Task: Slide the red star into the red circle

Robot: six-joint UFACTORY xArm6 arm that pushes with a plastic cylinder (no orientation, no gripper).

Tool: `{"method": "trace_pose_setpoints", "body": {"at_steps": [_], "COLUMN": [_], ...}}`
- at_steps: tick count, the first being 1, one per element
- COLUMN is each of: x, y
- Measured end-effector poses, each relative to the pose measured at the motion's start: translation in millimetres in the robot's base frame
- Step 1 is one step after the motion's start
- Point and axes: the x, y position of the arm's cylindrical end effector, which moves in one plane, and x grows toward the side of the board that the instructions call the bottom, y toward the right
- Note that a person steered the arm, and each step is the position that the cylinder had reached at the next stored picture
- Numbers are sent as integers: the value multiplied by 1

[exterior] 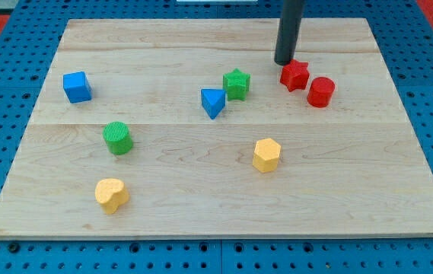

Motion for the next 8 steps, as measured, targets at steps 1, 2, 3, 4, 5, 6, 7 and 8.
{"method": "trace_pose_setpoints", "body": {"at_steps": [1, 2, 3, 4, 5, 6, 7, 8], "x": [24, 8, 8, 8, 8, 8, 8, 8], "y": [4, 4, -9, -20, -23, -23, -25, -30]}}
